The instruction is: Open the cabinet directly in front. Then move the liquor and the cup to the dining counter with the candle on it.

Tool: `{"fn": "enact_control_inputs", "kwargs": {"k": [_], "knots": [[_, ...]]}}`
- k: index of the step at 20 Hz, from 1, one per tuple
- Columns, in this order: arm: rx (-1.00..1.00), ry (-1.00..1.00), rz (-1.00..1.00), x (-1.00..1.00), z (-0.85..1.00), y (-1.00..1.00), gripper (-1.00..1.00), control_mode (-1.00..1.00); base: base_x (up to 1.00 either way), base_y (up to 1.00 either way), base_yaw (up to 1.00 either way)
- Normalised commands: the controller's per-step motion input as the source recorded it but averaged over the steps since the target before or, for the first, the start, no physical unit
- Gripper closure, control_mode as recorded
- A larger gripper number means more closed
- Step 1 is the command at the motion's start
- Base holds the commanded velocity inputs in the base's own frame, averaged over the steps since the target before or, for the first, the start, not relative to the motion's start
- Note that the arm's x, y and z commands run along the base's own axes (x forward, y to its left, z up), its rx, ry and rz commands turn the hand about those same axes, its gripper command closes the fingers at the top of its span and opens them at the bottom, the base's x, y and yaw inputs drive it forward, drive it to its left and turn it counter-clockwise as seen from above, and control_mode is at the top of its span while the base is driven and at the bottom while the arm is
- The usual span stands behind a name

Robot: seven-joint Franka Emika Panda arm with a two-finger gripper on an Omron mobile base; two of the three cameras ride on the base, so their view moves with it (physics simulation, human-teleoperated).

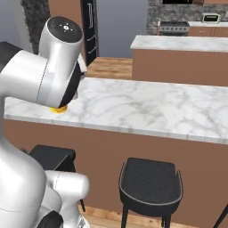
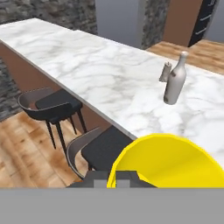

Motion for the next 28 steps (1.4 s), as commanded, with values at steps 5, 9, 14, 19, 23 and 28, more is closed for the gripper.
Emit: {"fn": "enact_control_inputs", "kwargs": {"k": [5, 9, 14, 19, 23, 28], "knots": [[-0.12, 0.00, 0.00, 0.09, -0.06, 0.00, 1.00, -1.00, 0.00, 0.00, 0.00], [-0.02, 0.00, 0.00, 0.08, -0.01, 0.00, 1.00, -1.00, 0.00, 0.00, 0.00], [0.01, -0.02, 0.00, 0.04, -0.06, 0.00, 1.00, -1.00, 0.00, 0.00, 0.00], [0.03, 0.00, 0.00, 0.06, -0.22, 0.02, 1.00, -1.00, 0.00, 0.00, 0.00], [0.00, 0.00, 0.00, 0.19, -0.27, 0.12, 1.00, -1.00, 0.00, 0.00, 0.00], [0.00, 0.02, -0.03, 0.32, -0.15, 0.28, 1.00, -1.00, 0.00, 0.00, 0.00]]}}
